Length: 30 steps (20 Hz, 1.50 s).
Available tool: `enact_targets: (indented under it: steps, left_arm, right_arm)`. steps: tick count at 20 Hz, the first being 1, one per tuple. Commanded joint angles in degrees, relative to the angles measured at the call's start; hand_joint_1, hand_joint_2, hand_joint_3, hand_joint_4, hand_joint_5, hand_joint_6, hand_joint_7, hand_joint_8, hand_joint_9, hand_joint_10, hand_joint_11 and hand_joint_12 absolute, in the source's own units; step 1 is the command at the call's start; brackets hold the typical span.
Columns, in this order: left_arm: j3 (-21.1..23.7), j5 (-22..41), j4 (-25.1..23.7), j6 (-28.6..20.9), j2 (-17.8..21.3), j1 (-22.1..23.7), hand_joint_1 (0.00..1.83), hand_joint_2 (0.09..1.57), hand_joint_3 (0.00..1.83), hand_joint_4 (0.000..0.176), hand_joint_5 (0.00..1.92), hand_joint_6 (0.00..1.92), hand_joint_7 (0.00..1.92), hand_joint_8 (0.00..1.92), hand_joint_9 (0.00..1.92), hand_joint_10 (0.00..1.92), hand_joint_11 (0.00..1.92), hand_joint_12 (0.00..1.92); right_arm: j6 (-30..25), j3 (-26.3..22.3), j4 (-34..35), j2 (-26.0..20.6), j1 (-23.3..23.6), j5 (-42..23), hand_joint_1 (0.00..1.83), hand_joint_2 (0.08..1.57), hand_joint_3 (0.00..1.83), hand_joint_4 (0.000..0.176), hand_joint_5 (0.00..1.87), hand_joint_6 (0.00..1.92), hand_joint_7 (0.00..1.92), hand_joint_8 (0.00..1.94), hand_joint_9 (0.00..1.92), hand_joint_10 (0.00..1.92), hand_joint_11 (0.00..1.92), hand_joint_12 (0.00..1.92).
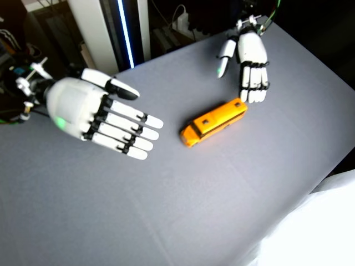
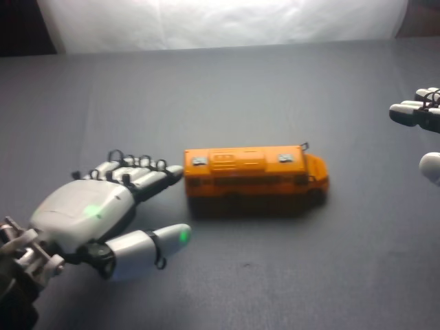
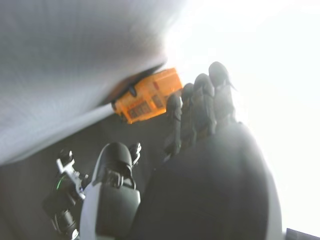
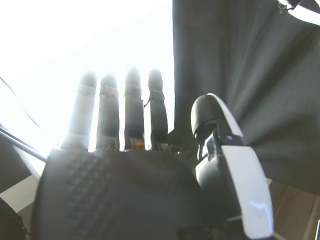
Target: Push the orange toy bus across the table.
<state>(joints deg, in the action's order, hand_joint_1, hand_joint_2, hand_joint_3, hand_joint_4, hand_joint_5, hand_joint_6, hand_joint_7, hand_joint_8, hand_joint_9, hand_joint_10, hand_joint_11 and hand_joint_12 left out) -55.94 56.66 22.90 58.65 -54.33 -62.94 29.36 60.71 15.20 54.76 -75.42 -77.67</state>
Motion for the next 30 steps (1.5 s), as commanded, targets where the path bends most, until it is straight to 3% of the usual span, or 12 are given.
enact_targets:
  steps: [1, 3, 4, 6, 9, 16, 18, 19, 23, 26, 27, 30]
  left_arm:
    - [-0.1, 5.2, -2.6, 0.0, -0.7, 1.3, 0.07, 1.28, 0.00, 0.026, 0.26, 0.00, 0.20, 0.00, 0.19, 0.00, 0.06, 0.32]
    - [-0.4, 4.4, -3.7, 0.0, -1.5, 2.5, 0.04, 1.29, 0.00, 0.026, 0.25, 0.00, 0.20, 0.00, 0.20, 0.00, 0.02, 0.45]
    - [-0.6, 4.1, -4.2, 0.0, -1.9, 3.0, 0.03, 1.30, 0.00, 0.012, 0.26, 0.00, 0.21, 0.00, 0.20, 0.00, 0.00, 0.43]
    - [-0.7, 4.0, -4.9, 0.0, -2.5, 3.9, 0.00, 1.29, 0.00, 0.016, 0.26, 0.00, 0.21, 0.00, 0.19, 0.00, 0.01, 0.40]
    - [-0.7, 5.4, -4.6, 0.0, -2.2, 4.1, 0.00, 1.31, 0.01, 0.000, 0.26, 0.00, 0.21, 0.00, 0.19, 0.00, 0.03, 0.40]
    - [3.3, 18.0, -3.4, 0.0, 3.6, 2.5, 0.05, 1.31, 0.00, 0.012, 0.20, 0.00, 0.14, 0.00, 0.06, 0.00, 0.00, 0.04]
    - [4.7, 22.0, -3.9, 0.0, 4.9, 1.7, 0.01, 1.31, 0.00, 0.001, 0.21, 0.00, 0.17, 0.01, 0.10, 0.01, 0.03, 0.05]
    - [5.3, 24.0, -4.1, 0.0, 5.4, 1.2, 0.00, 1.31, 0.00, 0.011, 0.20, 0.00, 0.18, 0.01, 0.09, 0.01, 0.01, 0.04]
    - [7.4, 30.1, -5.1, 0.0, 7.1, -0.7, 0.03, 1.30, 0.00, 0.000, 0.23, 0.00, 0.19, 0.00, 0.13, 0.01, 0.02, 0.06]
    - [8.5, 34.2, -5.6, -0.6, 7.8, -2.3, 0.07, 1.30, 0.00, 0.000, 0.25, 0.00, 0.24, 0.00, 0.19, 0.00, 0.00, 0.26]
    - [8.7, 35.5, -5.7, -0.6, 7.9, -2.6, 0.06, 1.29, 0.00, 0.000, 0.24, 0.00, 0.26, 0.01, 0.21, 0.01, 0.00, 0.28]
    - [9.4, 39.0, -6.2, -0.6, 9.0, -3.4, 0.08, 1.32, 0.00, 0.000, 0.24, 0.00, 0.26, 0.00, 0.25, 0.01, 0.00, 0.37]
  right_arm:
    - [-0.5, 0.2, 0.1, 0.1, 0.4, -7.1, 0.21, 1.44, 0.00, 0.000, 0.41, 0.00, 0.38, 0.00, 0.21, 0.00, 0.16, 0.04]
    - [-0.5, 0.2, 0.1, 0.1, 0.4, -7.1, 0.22, 1.45, 0.00, 0.000, 0.41, 0.00, 0.37, 0.00, 0.20, 0.00, 0.15, 0.03]
    - [-0.5, 0.2, 0.2, 0.1, 0.3, -7.1, 0.20, 1.43, 0.00, 0.000, 0.41, 0.00, 0.38, 0.00, 0.20, 0.00, 0.15, 0.04]
    - [-0.6, 0.2, 0.2, 0.1, 0.2, -7.1, 0.23, 1.44, 0.00, 0.000, 0.42, 0.00, 0.38, 0.00, 0.21, 0.00, 0.15, 0.04]
    - [-0.8, 0.1, 0.3, 0.1, 0.0, -7.1, 0.22, 1.45, 0.00, 0.000, 0.42, 0.00, 0.37, 0.00, 0.20, 0.00, 0.15, 0.04]
    - [-0.9, -0.3, 1.3, -0.1, -0.2, -10.3, 0.17, 1.44, 0.00, 0.000, 0.41, 0.00, 0.37, 0.00, 0.22, 0.00, 0.16, 0.04]
    - [-0.9, -0.5, 1.8, -0.5, -0.2, -12.5, 0.12, 1.41, 0.00, 0.036, 0.39, 0.00, 0.35, 0.00, 0.22, 0.00, 0.14, 0.03]
    - [-0.9, -0.7, 2.0, -0.7, -0.2, -13.8, 0.16, 1.42, 0.00, 0.002, 0.38, 0.00, 0.36, 0.00, 0.25, 0.01, 0.19, 0.05]
    - [-0.9, -1.0, 2.2, -1.4, -0.2, -18.2, 0.37, 1.43, 0.00, 0.000, 0.37, 0.00, 0.36, 0.00, 0.30, 0.01, 0.27, 0.07]
    - [0.0, -1.9, 2.7, -1.8, -0.2, -21.7, 0.37, 1.43, 0.00, 0.030, 0.33, 0.00, 0.31, 0.00, 0.29, 0.00, 0.29, 0.07]
    - [0.4, -2.2, 2.8, -1.9, -0.2, -22.5, 0.37, 1.42, 0.00, 0.000, 0.30, 0.00, 0.29, 0.00, 0.26, 0.00, 0.25, 0.05]
    - [1.6, -3.4, 2.9, -2.8, -0.2, -23.3, 0.43, 1.42, 0.00, 0.000, 0.28, 0.00, 0.29, 0.00, 0.25, 0.00, 0.24, 0.04]
